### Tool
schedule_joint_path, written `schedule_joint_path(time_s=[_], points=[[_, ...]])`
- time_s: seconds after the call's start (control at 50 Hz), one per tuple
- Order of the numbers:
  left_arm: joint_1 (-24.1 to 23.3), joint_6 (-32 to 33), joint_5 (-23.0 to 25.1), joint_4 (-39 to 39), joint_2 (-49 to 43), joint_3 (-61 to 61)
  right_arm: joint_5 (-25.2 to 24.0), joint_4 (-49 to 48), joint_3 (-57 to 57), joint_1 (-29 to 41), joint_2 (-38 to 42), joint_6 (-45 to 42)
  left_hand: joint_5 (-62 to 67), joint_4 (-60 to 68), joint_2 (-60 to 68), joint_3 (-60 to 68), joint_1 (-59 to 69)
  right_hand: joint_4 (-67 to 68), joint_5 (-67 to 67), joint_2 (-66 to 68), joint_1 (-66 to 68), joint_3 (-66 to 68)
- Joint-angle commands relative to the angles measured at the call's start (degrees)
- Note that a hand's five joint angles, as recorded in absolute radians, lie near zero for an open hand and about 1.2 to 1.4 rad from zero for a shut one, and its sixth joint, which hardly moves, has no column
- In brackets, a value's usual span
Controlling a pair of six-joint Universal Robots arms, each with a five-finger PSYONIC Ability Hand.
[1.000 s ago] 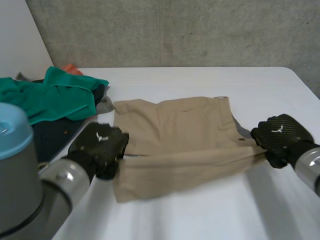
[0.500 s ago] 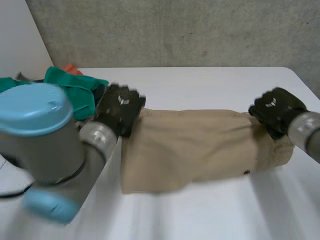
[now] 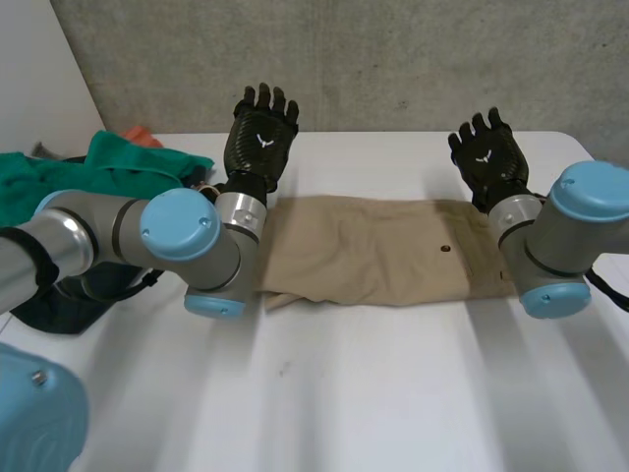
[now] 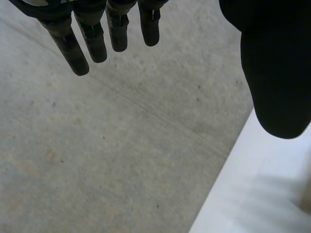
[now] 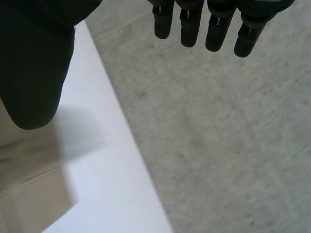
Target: Fold the laundry.
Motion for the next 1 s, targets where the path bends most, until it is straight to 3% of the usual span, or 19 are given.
schedule_joint_path(time_s=[0.02, 0.12, 0.28, 0.36, 0.38, 0.52, 0.6, 0.74, 0.82, 0.92, 1.0], points=[[-1.1, -0.5, -0.6, 1.6, 8.3, -10.6, 0.4, 18.6, 6.1, -1.0, -10.6, 8.9, -2.8, -1.7, -1.8, -2.1, -1.0, -2.3, -2.5, -2.3, -3.2, -2.2], [-1.7, -0.6, -0.7, 1.4, 13.4, -17.6, -2.8, 27.1, 10.0, -5.6, -12.9, 13.8, -2.8, -1.7, -1.8, -2.1, -1.0, -2.3, -2.5, -2.3, -3.2, -2.2], [-2.2, -4.0, -0.7, 1.4, 17.0, -23.7, -6.9, 27.3, 12.9, -9.3, -10.1, 13.9, -2.8, -1.7, -1.8, -2.1, -1.0, 6.4, 6.1, 6.3, 5.5, 6.4], [-2.7, -4.3, -1.0, 1.4, 16.9, -23.8, -6.7, 25.8, 11.8, -10.7, -6.6, 13.8, -2.8, -1.7, -1.8, -2.1, -1.0, 40.4, 40.2, 40.4, 39.5, 40.5], [-2.7, -4.2, -1.1, 1.4, 16.9, -23.8, -6.2, 25.5, 10.8, -11.8, -6.2, 13.8, -2.8, -1.7, -1.8, -2.1, -1.0, 67.4, 67.2, 67.4, 66.5, 67.5], [-2.6, -4.3, -2.1, -0.4, 18.5, -23.9, -0.2, 25.3, 9.5, -17.3, -8.6, 11.1, -2.8, -1.7, -1.8, -2.1, -1.0, 67.7, 67.5, 67.7, 66.8, 67.8], [-2.4, -4.5, -2.2, -2.3, 20.0, -24.1, 2.5, 24.8, 10.7, -18.6, -12.4, 4.0, -2.8, -1.7, -1.8, -2.1, -1.0, 67.7, 67.5, 67.7, 66.8, 67.8], [-2.2, -7.7, -2.4, -5.8, 22.1, -25.3, 1.2, 19.1, 12.6, -16.7, -14.3, -5.2, -2.8, -1.7, -1.8, -2.1, -1.0, 67.7, 67.5, 67.7, 66.8, 67.8], [-2.7, -11.2, -2.4, -6.5, 23.0, -25.5, -4.2, 10.8, 13.7, -7.5, -14.8, -6.1, -2.8, -1.7, -1.8, -2.1, -1.0, 67.7, 67.5, 67.7, 66.8, 67.8], [-2.9, -13.7, -2.4, -6.5, 25.0, -25.7, -17.7, -0.3, 20.0, 3.2, -15.8, -5.7, -2.8, -1.7, -1.8, -2.1, -1.0, 67.7, 67.5, 67.7, 66.8, 67.8], [-3.9, -14.5, -2.3, -6.4, 25.6, -24.8, -24.2, -2.8, 22.4, 9.0, -13.4, -6.5, -2.8, -1.7, -1.8, -2.1, -1.0, 67.7, 67.5, 67.7, 66.8, 67.8]])
